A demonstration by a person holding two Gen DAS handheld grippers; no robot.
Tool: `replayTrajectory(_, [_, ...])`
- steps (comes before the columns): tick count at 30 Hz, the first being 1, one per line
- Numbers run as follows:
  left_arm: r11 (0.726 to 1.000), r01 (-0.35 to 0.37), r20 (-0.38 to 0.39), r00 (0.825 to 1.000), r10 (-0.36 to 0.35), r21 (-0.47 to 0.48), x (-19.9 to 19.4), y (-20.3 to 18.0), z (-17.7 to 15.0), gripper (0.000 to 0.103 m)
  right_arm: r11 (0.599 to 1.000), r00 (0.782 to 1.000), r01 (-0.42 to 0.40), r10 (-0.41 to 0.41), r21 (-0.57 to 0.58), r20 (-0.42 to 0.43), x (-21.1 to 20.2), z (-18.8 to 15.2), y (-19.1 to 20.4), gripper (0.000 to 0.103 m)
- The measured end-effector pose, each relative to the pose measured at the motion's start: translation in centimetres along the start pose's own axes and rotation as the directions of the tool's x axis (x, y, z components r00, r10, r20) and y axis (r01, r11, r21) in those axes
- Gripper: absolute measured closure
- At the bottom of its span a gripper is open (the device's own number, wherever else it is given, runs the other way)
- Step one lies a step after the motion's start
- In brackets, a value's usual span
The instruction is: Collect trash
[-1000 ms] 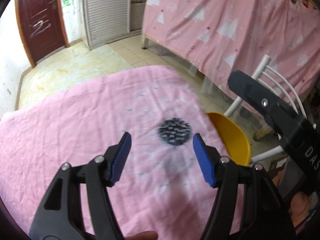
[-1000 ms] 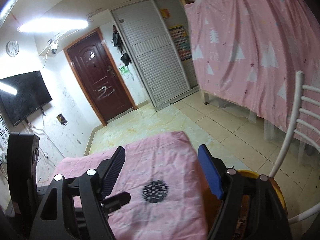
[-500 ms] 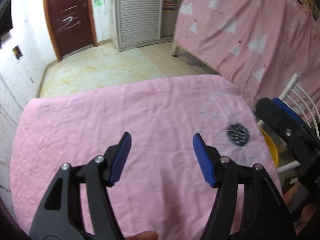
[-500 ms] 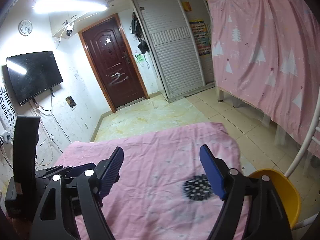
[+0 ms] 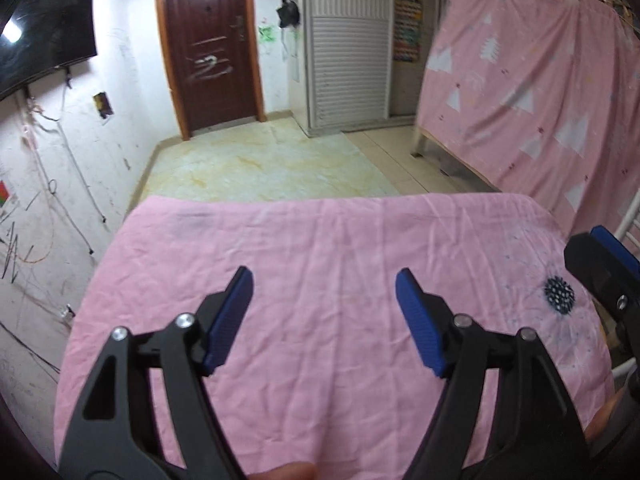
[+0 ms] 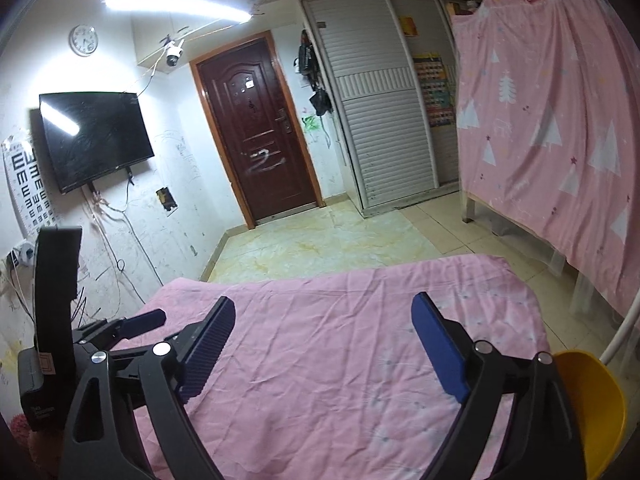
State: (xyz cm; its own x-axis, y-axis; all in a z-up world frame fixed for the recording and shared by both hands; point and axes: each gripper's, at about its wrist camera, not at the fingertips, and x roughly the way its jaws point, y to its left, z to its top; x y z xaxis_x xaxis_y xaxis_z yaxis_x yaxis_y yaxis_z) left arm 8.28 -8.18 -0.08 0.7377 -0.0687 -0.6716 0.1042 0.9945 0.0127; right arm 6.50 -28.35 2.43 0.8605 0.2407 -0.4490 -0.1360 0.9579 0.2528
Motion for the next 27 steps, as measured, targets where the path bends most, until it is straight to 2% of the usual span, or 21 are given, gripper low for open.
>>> replayTrajectory(4, [1.000, -0.023, 0.031, 0.999, 0.023, -0.015, -0.1, 1.0, -0.4, 0.031, 0.999, 1.000, -0.005, 0.005, -0.034, 0.002, 0.6, -0.2, 0.8, 0.018])
replayTrajectory(6, [0.999, -0.026, 0.056, 0.998, 0.027, -0.024, -0.2, 1.4, -0.7, 0.021, 0.998, 1.000, -0.027, 0.027, -0.050, 0.003, 0.9, -0.3, 1.3, 0.017])
replayTrajectory(12, [0.999, -0.025, 0.094, 0.995, 0.029, -0.049, 0.0, 1.8, -1.0, 0.011, 0.992, 0.998, -0.049, 0.054, -0.113, 0.042, 0.8, -0.7, 1.7, 0.012])
replayTrajectory(22, [0.993, -0.094, 0.103, 0.990, 0.101, -0.073, 1.1, 2.2, -1.7, 0.010, 0.987, 0.995, -0.052, 0.063, -0.151, 0.073, 1.1, -1.7, 2.0, 0.010])
replayTrajectory(27, [0.992, -0.095, 0.106, 0.989, 0.102, -0.078, 1.1, 2.2, -1.7, 0.010, 0.986, 0.994, -0.045, 0.060, -0.159, 0.087, 0.9, -1.9, 2.0, 0.010])
